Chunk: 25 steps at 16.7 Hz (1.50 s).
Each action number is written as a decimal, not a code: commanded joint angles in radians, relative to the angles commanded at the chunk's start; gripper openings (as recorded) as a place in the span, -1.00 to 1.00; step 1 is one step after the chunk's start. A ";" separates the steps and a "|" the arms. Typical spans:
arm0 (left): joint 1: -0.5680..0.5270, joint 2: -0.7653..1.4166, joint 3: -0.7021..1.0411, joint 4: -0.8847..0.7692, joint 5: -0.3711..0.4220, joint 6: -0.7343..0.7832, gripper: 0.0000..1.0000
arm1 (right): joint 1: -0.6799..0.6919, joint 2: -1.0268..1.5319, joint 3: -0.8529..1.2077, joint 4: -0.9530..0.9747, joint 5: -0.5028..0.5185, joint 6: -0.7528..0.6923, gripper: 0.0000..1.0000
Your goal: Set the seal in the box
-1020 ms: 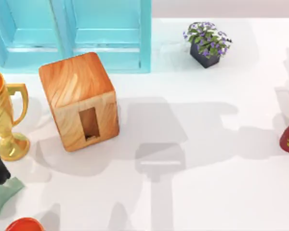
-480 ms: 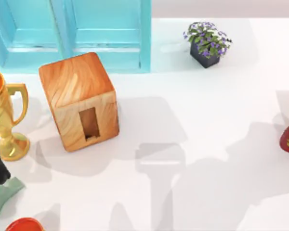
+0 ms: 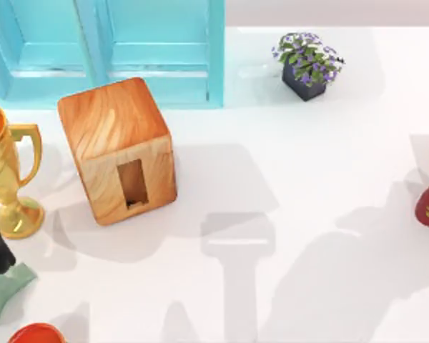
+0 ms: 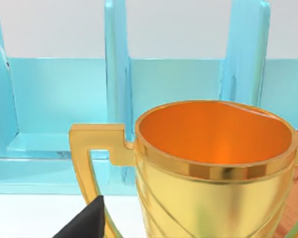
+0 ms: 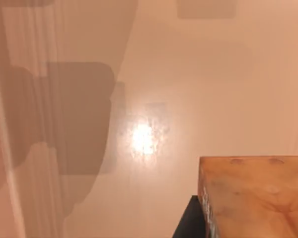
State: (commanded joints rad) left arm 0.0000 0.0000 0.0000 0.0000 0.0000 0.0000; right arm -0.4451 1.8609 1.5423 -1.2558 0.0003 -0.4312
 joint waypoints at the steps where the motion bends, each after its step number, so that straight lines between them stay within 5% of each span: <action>1: 0.000 0.000 0.000 0.000 0.000 0.000 1.00 | 0.001 0.000 -0.038 0.047 0.000 -0.001 -1.00; 8: 0.000 0.000 0.000 0.000 0.000 0.000 1.00 | -0.001 0.010 -0.126 0.140 -0.001 0.000 -1.00; 21: 0.000 0.000 0.000 0.000 0.000 0.000 1.00 | -0.001 0.010 -0.126 0.140 -0.001 0.000 0.96; 25: 0.000 0.000 0.000 0.000 0.000 0.000 1.00 | -0.001 0.010 -0.126 0.140 -0.001 0.000 1.00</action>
State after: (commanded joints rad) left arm 0.0000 0.0000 0.0000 0.0000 0.0000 0.0000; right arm -0.4458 1.8704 1.4163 -1.1157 -0.0003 -0.4311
